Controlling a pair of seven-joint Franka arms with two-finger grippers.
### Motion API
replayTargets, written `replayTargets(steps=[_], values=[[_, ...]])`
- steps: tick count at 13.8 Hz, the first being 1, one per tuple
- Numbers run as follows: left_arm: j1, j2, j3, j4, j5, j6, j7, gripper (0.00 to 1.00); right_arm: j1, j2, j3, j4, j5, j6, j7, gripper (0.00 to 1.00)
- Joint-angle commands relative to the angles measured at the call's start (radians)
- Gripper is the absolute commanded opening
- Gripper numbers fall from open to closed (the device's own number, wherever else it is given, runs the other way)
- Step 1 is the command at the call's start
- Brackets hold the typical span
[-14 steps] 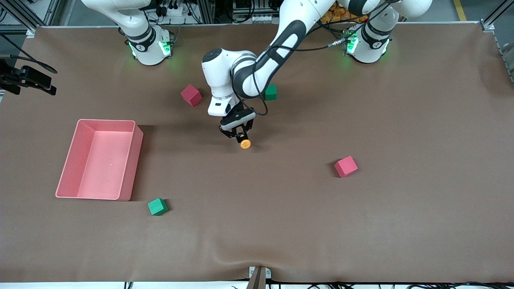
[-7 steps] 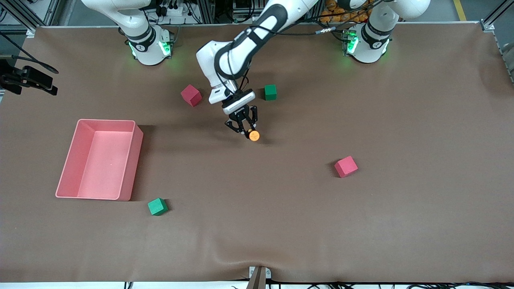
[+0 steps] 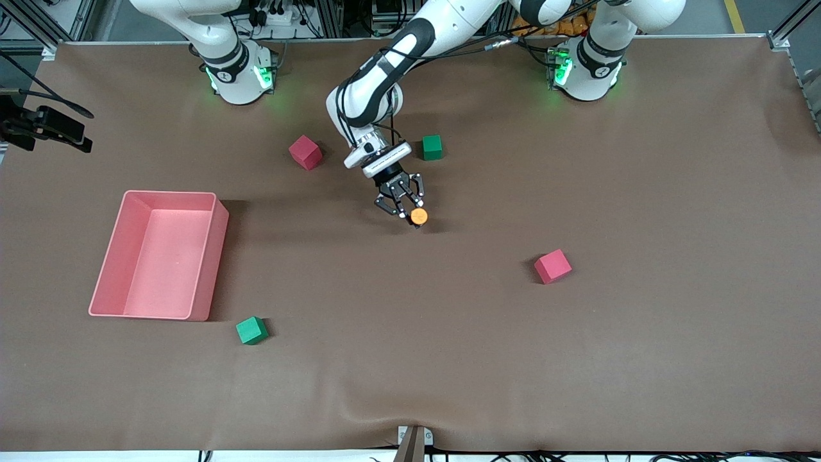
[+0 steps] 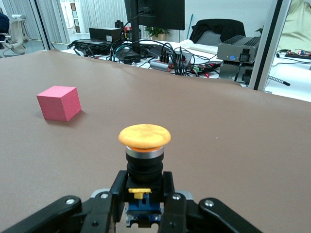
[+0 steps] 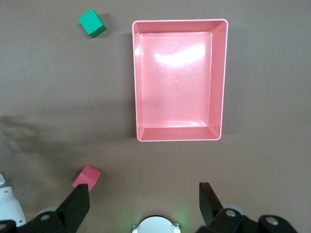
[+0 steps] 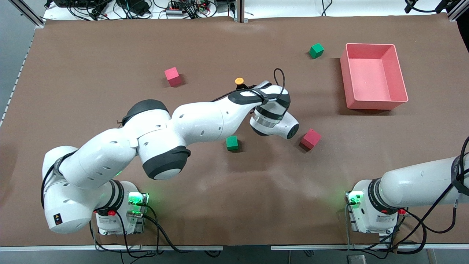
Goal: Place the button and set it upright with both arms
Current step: 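Set the button upright on the table and open the left gripper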
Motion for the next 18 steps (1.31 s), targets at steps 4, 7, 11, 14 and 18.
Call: replayTargets(steps=[4, 7, 11, 14, 18], values=[[-0.034, 0.078, 0.013, 0.009, 0.058, -0.023, -0.065, 0.00, -0.004, -0.017, 0.000, -0.015, -0.007, -0.002, 0.019, 1.00], [-0.034, 0.080, 0.011, 0.009, 0.068, -0.023, -0.065, 0.06, -0.001, -0.015, 0.000, -0.012, -0.002, 0.003, 0.019, 1.00], [-0.030, 0.101, 0.011, 0.009, 0.075, -0.020, -0.067, 0.20, -0.001, -0.015, 0.000, -0.012, 0.003, -0.013, 0.019, 1.00], [-0.029, 0.126, 0.011, 0.011, 0.109, -0.016, -0.068, 0.41, -0.002, -0.014, 0.000, -0.014, 0.001, -0.013, 0.017, 1.00], [-0.027, 0.115, 0.008, 0.008, 0.157, -0.013, -0.030, 1.00, -0.002, -0.011, 0.000, -0.015, 0.003, -0.013, 0.016, 1.00]])
